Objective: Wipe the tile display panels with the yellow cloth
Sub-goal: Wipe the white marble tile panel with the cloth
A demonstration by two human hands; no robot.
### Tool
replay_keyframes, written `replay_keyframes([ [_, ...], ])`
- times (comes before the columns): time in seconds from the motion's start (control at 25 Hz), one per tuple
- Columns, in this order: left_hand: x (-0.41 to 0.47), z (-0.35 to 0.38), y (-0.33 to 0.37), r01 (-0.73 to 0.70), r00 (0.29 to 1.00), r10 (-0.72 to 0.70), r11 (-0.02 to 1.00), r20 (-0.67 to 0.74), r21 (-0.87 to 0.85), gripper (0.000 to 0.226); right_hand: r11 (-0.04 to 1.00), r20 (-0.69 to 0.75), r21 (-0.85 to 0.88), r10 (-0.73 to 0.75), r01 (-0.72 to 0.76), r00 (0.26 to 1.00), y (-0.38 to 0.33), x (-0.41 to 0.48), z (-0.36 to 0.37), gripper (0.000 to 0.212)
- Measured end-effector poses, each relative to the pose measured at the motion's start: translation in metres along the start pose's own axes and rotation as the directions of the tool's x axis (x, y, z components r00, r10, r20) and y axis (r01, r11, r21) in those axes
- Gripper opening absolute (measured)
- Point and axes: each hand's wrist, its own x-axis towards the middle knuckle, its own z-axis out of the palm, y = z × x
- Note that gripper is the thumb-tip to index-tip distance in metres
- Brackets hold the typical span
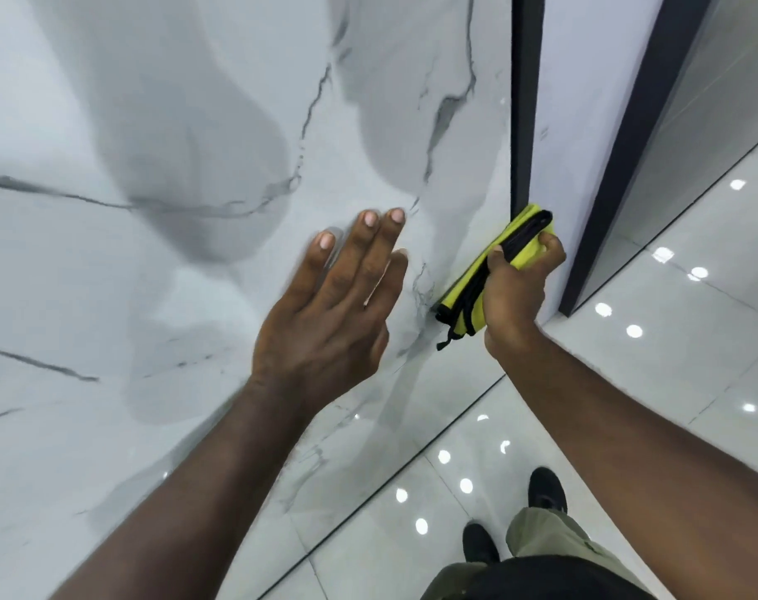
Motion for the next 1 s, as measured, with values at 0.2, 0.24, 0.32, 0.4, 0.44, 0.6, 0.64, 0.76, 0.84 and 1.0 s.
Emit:
replay_keyframes([
  [0.2,0.002,-0.035,-0.021,0.143,0.989,-0.141,0.986,0.036,-0.083,0.060,0.937,-0.022,0.029,-0.346,0.347,0.938,-0.075,-0.020,-0.001,0.063],
  [0.24,0.002,-0.042,-0.030,0.165,0.986,-0.165,0.983,0.009,-0.081,0.058,0.941,-0.031,0.038,-0.336,0.337,0.941,-0.091,-0.029,0.000,0.065],
  [0.32,0.005,-0.052,-0.049,0.202,0.978,-0.206,0.976,-0.039,-0.079,0.054,0.824,0.032,-0.035,-0.565,0.566,0.825,-0.118,-0.059,0.005,0.072],
  [0.4,0.006,-0.063,-0.067,0.234,0.966,-0.241,0.969,-0.094,-0.077,0.053,0.653,0.108,-0.046,-0.749,0.756,0.654,-0.135,-0.077,0.009,0.074],
  [0.44,0.005,-0.069,-0.076,0.252,0.959,-0.260,0.965,-0.115,-0.075,0.053,0.646,0.088,-0.055,-0.756,0.761,0.648,-0.147,-0.080,0.009,0.074],
  [0.6,-0.010,-0.084,-0.100,0.301,0.931,-0.316,0.948,-0.182,-0.104,0.052,0.764,0.012,-0.075,-0.642,0.641,0.766,-0.172,-0.102,0.013,0.069],
  [0.64,-0.014,-0.083,-0.102,0.302,0.929,-0.319,0.946,-0.188,-0.114,0.052,0.649,0.085,-0.088,-0.751,0.755,0.655,-0.168,-0.116,0.012,0.068],
  [0.76,-0.020,-0.081,-0.105,0.300,0.918,-0.338,0.934,-0.208,-0.194,0.054,0.520,0.160,-0.124,-0.830,0.845,0.534,-0.172,-0.134,0.008,0.067],
  [0.84,-0.017,-0.080,-0.104,0.268,0.915,-0.334,0.922,-0.228,-0.278,0.055,0.602,0.155,-0.164,-0.766,0.781,0.624,-0.186,-0.132,-0.003,0.068],
  [1.0,0.007,-0.080,-0.100,0.200,0.904,-0.327,0.893,-0.277,-0.402,0.055,0.357,0.370,-0.382,-0.786,0.852,0.495,-0.218,-0.120,-0.061,0.067],
])
